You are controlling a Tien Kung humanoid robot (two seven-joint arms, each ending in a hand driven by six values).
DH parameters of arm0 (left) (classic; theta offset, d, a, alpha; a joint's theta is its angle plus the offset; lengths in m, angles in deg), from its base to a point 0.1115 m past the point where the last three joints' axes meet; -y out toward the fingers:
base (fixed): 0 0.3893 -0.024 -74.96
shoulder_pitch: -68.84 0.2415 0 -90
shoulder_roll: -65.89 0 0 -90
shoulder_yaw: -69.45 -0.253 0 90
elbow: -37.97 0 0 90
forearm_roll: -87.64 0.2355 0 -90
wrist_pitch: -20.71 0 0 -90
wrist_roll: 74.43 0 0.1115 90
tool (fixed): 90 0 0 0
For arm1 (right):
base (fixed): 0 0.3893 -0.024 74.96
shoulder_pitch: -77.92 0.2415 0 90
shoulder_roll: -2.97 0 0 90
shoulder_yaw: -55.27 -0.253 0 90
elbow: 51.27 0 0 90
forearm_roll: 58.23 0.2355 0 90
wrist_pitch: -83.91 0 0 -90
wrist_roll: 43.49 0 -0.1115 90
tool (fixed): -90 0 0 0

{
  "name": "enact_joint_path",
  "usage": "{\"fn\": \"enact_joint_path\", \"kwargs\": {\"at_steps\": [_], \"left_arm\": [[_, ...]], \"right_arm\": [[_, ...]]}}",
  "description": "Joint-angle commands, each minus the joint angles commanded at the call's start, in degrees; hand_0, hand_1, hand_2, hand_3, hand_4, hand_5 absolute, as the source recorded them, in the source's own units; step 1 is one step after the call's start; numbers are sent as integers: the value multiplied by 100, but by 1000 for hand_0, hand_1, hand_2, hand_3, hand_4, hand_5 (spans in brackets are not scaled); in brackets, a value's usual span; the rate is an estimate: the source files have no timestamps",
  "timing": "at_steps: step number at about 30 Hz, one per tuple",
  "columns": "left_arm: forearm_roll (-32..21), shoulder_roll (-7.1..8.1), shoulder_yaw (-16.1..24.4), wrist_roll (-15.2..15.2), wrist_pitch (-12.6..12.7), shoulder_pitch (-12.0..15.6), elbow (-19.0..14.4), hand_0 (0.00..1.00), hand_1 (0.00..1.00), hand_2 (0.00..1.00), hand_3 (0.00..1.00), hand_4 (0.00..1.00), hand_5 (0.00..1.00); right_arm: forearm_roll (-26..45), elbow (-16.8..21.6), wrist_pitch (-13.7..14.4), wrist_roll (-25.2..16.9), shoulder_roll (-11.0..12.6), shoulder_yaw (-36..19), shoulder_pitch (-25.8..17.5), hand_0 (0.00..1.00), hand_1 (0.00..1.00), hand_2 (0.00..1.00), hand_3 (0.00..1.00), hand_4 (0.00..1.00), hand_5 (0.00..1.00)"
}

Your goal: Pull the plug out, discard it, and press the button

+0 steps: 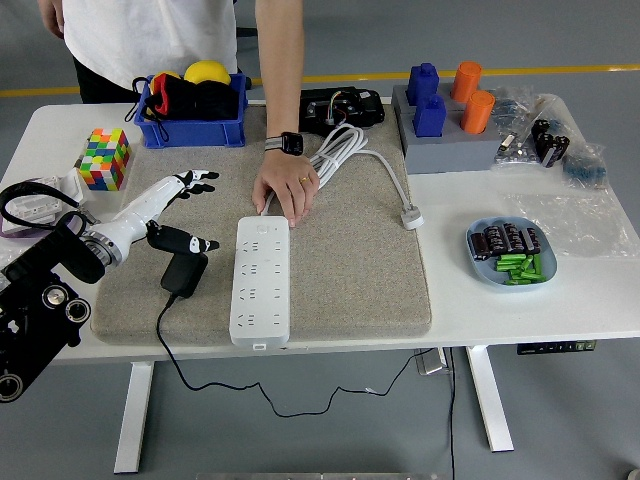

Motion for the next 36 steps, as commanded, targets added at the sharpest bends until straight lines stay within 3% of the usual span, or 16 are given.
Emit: {"fn": "enact_joint_path", "kwargs": {"at_steps": [4, 5, 10, 11, 16, 17, 22, 36], "left_arm": [[-203, -69, -341, 263, -110, -346, 113, 470, 574, 573, 864, 826, 2], [-219, -89, -440, 322, -125, -438, 175, 175, 189, 247, 753, 448, 2], [-187, -150, -923, 521, -93, -841, 404, 175, 189, 247, 753, 448, 2], [-106, -162, -991, 606, -120, -906, 426, 39, 2, 39, 698, 296, 2], [500, -228, -1386, 1077, -324, -1247, 483, 39, 2, 39, 698, 296, 2], [558, -236, -1465, 1127, -339, -1298, 486, 30, 2, 28, 690, 145, 2], [716, -306, -1751, 1339, -426, -1437, 556, 30, 2, 28, 690, 145, 2], [719, -468, -2092, 1335, -318, -1580, 908, 29, 2, 28, 696, 130, 2]], "right_arm": [[7, 7, -3, 0, 3, 13, 7, 700, 676, 659, 617, 712, 487], [8, 8, -4, 0, 4, 13, 10, 700, 676, 659, 617, 712, 487], [18, 1, -2, 0, 1, 6, 8, 700, 676, 659, 617, 712, 487], [18, -2, -2, 2, 2, 6, 6, 700, 676, 660, 618, 712, 487], [23, -9, -1, 3, 8, 14, -6, 700, 676, 660, 618, 712, 487], [23, -8, 0, 2, 10, 13, -6, 700, 676, 659, 617, 712, 487], [26, 1, -6, 5, 2, 21, -1, 700, 676, 659, 617, 712, 487], [42, -1, -2, 4, 23, 67, 7, 700, 676, 659, 616, 711, 486]]}}
